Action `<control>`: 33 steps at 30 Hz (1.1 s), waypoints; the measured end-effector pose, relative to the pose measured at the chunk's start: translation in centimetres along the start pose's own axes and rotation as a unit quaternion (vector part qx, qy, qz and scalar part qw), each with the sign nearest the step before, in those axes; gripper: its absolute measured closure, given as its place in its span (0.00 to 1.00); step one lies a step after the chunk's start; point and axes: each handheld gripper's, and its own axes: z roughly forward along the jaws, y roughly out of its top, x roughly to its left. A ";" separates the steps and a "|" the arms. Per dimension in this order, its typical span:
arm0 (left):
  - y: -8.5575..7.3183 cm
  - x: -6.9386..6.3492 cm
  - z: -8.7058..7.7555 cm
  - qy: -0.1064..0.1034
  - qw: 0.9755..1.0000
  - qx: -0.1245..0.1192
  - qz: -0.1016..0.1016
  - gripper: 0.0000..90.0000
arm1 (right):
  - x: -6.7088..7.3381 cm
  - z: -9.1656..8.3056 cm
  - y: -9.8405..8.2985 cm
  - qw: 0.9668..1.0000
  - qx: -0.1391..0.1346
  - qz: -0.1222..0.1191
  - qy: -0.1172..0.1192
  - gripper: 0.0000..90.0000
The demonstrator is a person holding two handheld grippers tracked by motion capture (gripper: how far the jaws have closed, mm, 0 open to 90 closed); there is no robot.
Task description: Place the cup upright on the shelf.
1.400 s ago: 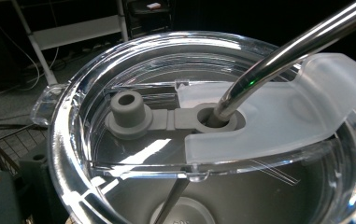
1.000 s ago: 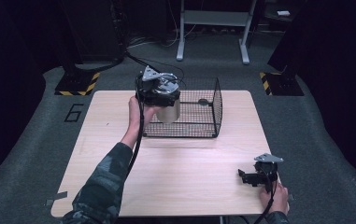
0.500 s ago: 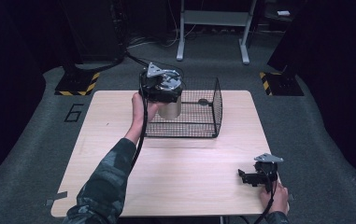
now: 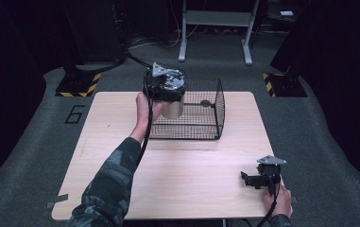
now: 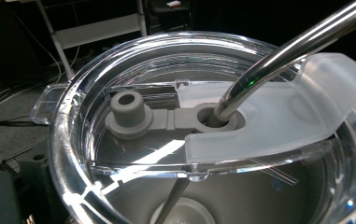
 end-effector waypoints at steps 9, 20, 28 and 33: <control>0.0 0.4 0.8 0.005 1.000 -0.001 -0.004 0.05 | -0.1 0.0 0.0 1.000 0.001 -0.006 0.003 0.00; -0.2 0.9 1.8 0.019 1.000 0.000 -0.013 0.05 | 0.0 -0.1 0.0 1.000 0.002 0.001 0.008 0.00; -0.6 1.1 2.9 0.026 0.999 0.008 -0.018 0.05 | -0.1 0.0 0.0 1.000 0.001 -0.005 0.002 0.00; -1.0 1.3 3.6 0.029 0.999 0.018 -0.021 0.05 | -0.1 0.0 0.0 1.000 0.003 -0.008 0.003 0.00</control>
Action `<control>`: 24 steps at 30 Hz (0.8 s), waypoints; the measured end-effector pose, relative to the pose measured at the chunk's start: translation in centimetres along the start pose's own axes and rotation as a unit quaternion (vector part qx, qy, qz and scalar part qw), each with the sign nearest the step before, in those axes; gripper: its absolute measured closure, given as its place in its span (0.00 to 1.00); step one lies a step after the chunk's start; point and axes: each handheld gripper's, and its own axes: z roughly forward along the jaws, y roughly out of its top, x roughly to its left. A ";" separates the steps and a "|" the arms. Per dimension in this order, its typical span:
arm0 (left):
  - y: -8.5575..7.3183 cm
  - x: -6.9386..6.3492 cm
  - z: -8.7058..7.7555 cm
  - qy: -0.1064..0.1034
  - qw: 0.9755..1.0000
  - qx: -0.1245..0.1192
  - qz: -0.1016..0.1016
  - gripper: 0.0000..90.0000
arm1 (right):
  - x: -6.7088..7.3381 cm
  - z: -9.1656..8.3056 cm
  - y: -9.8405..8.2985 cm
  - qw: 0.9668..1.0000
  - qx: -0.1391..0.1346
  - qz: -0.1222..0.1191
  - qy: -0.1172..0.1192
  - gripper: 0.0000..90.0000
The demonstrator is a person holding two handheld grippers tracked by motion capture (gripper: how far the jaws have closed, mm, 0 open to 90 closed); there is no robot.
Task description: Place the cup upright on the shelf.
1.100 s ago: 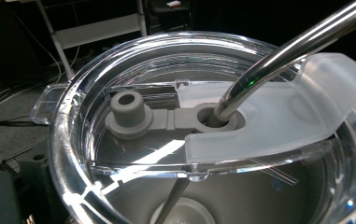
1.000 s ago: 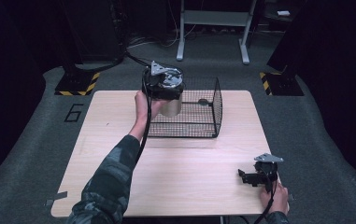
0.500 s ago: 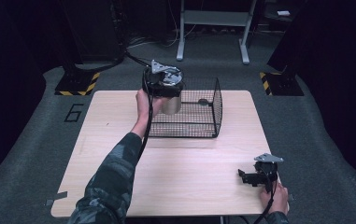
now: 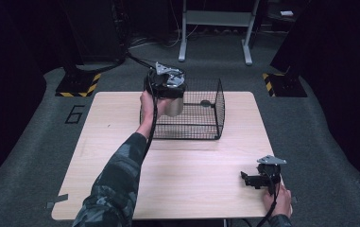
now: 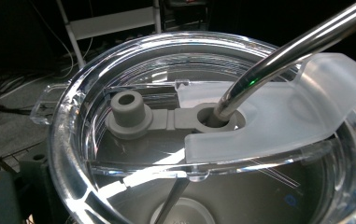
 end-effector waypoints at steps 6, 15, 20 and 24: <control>-0.5 0.1 1.2 0.010 1.000 0.010 -0.003 0.05 | 0.0 0.0 0.0 1.000 -0.001 0.002 -0.001 0.00; -1.4 0.3 3.0 0.021 0.999 0.025 -0.007 0.05 | 0.0 0.0 0.0 1.000 -0.002 0.000 -0.001 0.00; -2.1 0.3 4.1 0.026 0.999 0.034 -0.016 0.05 | 0.0 0.0 0.0 1.000 -0.002 -0.001 -0.001 0.00; -2.6 0.0 5.0 0.025 0.999 0.040 -0.020 0.05 | 0.0 0.1 0.0 1.000 -0.003 0.000 -0.002 0.00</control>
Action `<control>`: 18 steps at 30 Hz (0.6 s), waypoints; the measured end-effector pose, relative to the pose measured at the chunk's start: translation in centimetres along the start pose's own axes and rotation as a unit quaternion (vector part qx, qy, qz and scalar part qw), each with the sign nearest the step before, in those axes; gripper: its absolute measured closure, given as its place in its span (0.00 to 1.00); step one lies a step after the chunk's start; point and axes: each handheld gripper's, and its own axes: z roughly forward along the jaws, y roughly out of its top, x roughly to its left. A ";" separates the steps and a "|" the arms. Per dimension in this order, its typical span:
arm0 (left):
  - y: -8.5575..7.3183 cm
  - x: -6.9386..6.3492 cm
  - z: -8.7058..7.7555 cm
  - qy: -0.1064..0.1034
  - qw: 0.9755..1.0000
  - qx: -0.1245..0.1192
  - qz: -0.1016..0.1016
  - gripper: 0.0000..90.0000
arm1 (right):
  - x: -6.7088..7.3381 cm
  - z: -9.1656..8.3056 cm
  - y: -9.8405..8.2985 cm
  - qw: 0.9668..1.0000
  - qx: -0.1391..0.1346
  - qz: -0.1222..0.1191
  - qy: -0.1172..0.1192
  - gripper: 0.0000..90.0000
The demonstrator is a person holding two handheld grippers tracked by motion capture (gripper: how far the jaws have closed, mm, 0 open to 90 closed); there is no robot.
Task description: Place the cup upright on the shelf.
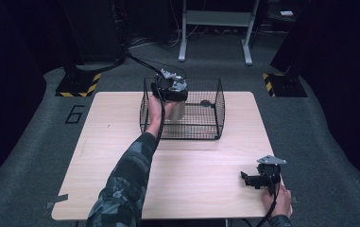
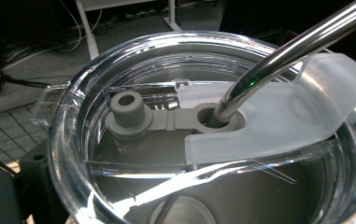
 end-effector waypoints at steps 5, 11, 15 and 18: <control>-0.4 -0.5 1.1 0.001 1.000 0.014 -0.002 0.05 | 0.0 0.0 0.0 1.000 0.002 -0.001 0.000 0.00; -0.8 -1.0 2.1 0.001 1.000 0.019 -0.013 0.05 | 0.0 0.0 0.0 1.000 0.001 0.001 -0.001 0.00; -1.2 -1.4 2.8 -0.001 0.999 0.029 -0.013 0.05 | 0.0 -0.1 0.0 1.000 0.003 0.001 0.002 0.00; -1.5 -1.7 3.4 0.000 0.999 0.038 -0.012 0.05 | 0.1 0.0 0.0 1.000 0.002 0.005 0.001 0.00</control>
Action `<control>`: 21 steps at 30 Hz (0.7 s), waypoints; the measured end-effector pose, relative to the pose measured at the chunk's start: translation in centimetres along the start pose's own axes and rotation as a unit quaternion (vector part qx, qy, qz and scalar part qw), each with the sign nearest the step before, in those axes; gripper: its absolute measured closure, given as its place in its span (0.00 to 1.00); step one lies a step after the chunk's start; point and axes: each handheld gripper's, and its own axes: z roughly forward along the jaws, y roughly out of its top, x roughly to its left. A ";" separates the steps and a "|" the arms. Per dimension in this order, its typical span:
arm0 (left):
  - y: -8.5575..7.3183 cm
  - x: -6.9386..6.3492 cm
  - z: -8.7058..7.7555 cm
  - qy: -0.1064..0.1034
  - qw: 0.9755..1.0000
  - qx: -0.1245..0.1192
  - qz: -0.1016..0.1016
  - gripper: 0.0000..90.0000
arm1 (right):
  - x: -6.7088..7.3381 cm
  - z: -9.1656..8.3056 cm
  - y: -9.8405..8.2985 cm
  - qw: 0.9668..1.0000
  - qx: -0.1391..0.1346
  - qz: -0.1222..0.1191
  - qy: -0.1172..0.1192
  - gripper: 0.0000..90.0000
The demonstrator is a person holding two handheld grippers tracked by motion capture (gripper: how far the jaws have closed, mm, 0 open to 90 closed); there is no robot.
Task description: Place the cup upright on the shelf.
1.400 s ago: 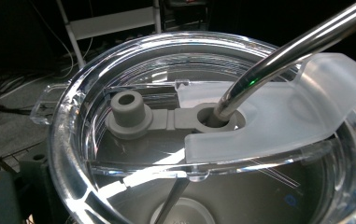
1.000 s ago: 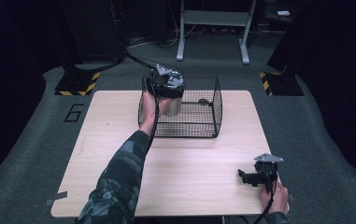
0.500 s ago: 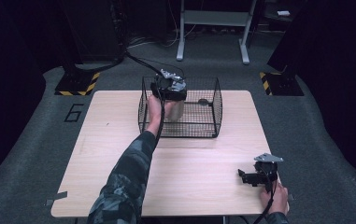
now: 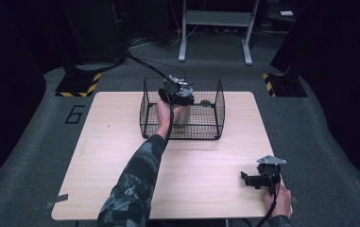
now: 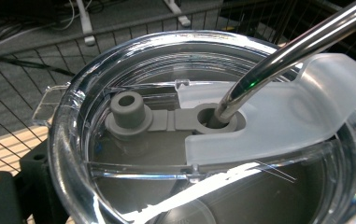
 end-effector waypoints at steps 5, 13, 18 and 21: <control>-0.3 -0.5 0.7 0.005 1.000 0.011 -0.001 0.05 | 0.0 0.0 0.0 1.000 -0.001 -0.002 0.000 0.00; -0.9 -0.6 0.6 0.001 1.000 0.017 0.007 0.04 | 0.0 0.0 0.0 1.000 -0.001 -0.003 0.000 0.00; -1.5 -0.6 0.0 0.000 1.000 0.011 0.011 0.04 | 0.0 0.0 0.0 1.000 -0.001 -0.002 -0.001 0.00; -1.5 -0.7 0.0 0.002 1.000 0.013 0.013 0.04 | -0.1 0.0 0.0 1.000 0.002 -0.007 0.001 0.00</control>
